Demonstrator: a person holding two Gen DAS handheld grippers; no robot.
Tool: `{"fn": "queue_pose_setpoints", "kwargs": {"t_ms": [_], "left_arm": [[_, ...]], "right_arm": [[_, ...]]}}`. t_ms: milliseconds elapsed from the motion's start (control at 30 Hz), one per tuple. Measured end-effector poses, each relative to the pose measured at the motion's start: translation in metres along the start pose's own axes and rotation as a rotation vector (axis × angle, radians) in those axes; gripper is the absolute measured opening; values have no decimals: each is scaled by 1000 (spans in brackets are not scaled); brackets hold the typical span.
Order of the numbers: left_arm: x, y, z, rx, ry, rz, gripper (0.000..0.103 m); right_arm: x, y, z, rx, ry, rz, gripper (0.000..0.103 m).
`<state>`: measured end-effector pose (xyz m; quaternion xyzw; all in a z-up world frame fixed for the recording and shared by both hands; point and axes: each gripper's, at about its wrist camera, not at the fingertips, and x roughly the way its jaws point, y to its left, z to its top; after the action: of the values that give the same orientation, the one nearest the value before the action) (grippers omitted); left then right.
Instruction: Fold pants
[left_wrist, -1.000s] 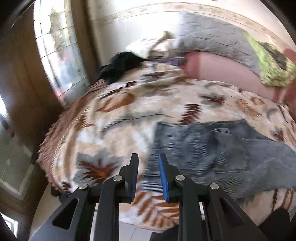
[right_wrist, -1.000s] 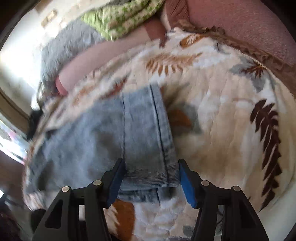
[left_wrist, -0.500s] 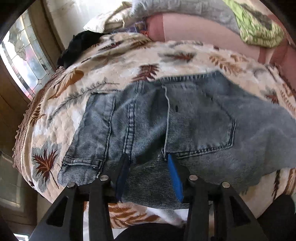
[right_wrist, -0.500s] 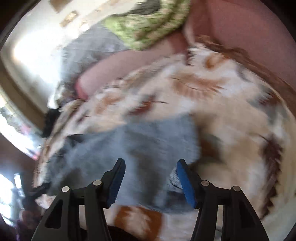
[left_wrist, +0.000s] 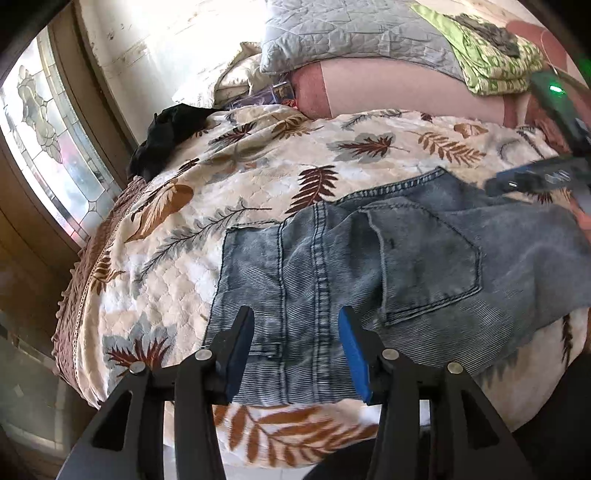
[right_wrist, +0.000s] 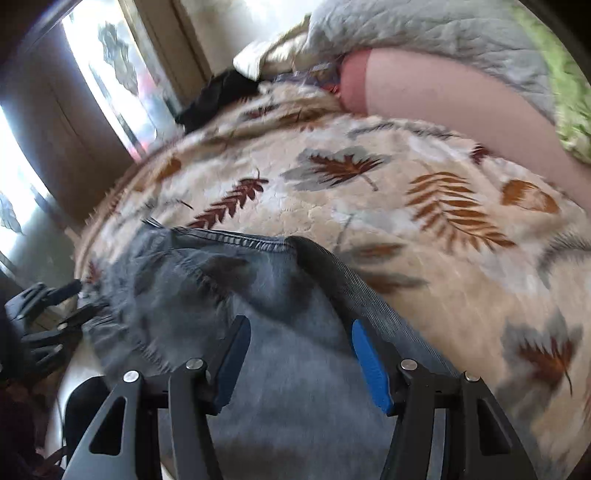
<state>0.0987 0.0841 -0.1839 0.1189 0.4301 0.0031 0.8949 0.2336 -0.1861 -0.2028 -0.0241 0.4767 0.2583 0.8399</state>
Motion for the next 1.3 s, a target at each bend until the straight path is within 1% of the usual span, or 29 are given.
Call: {"fn": "queue_pose_setpoints", "kwargs": {"t_ms": [67, 133, 200, 233, 267, 300, 333, 367, 400, 467, 567, 633, 767, 833, 867, 900, 933, 967, 1000, 1067, 1100, 1167, 1233, 1300], "left_arm": [[6, 1, -2, 2, 11, -5, 48], [14, 2, -3, 1, 22, -15, 48], [21, 3, -3, -1, 29, -24, 48], [24, 2, -3, -3, 32, -28, 49], [27, 3, -2, -4, 37, -34, 48], [28, 2, -2, -4, 39, -35, 48], [30, 2, -2, -6, 41, -35, 48], [32, 2, -3, -6, 44, -35, 48], [33, 3, -3, -7, 46, -35, 49], [35, 4, -3, -10, 50, -32, 49], [37, 5, 0, -15, 51, -24, 49], [37, 4, 2, -18, 45, -20, 49], [43, 0, 2, -12, 60, 0, 50], [49, 0, 0, -4, 80, 29, 59], [51, 1, -1, -5, 87, 37, 60], [52, 2, -2, -5, 93, 41, 61], [53, 4, -2, -6, 98, 45, 65], [55, 6, -3, -6, 99, 55, 67], [56, 9, -3, -6, 104, 71, 72], [58, 14, -4, -23, 120, 73, 73], [58, 15, -4, -31, 126, 78, 73], [52, 15, -3, -40, 132, 102, 73], [42, 11, -2, -28, 114, 120, 73], [28, 2, 1, -6, 79, 103, 73]], "right_arm": [[21, -4, 8, -2, 42, 2, 54], [40, -8, 13, 1, 80, -3, 54], [53, -9, 16, 8, 106, 38, 54], [56, -12, 17, 2, 118, 43, 53], [61, -10, 17, -12, 131, 32, 46], [67, -7, 19, -29, 145, 19, 32], [72, -5, 20, -47, 154, 6, 23], [74, -3, 21, -61, 159, -8, 12], [76, -1, 21, -79, 163, -23, 7], [74, 3, 25, -95, 141, -47, 5], [62, 4, 37, -80, 69, -111, 4], [61, 2, 47, -51, 45, -133, 4], [83, -12, 57, 17, 63, -205, 4], [98, -20, 55, 70, 82, -198, 5], [99, -24, 53, 104, 70, -179, 10], [93, -26, 51, 131, 45, -156, 12], [87, -28, 50, 153, 31, -133, 15], [75, -32, 47, 188, 16, -99, 19], [64, -35, 44, 212, 0, -86, 20], [33, -40, 32, 242, -52, -86, 20], [17, -43, 23, 248, -64, -80, 20], [-19, -52, -6, 275, -79, -78, 21], [-49, -63, -37, 318, -82, -86, 21], [-86, -79, -77, 374, -102, -117, 21]]}}
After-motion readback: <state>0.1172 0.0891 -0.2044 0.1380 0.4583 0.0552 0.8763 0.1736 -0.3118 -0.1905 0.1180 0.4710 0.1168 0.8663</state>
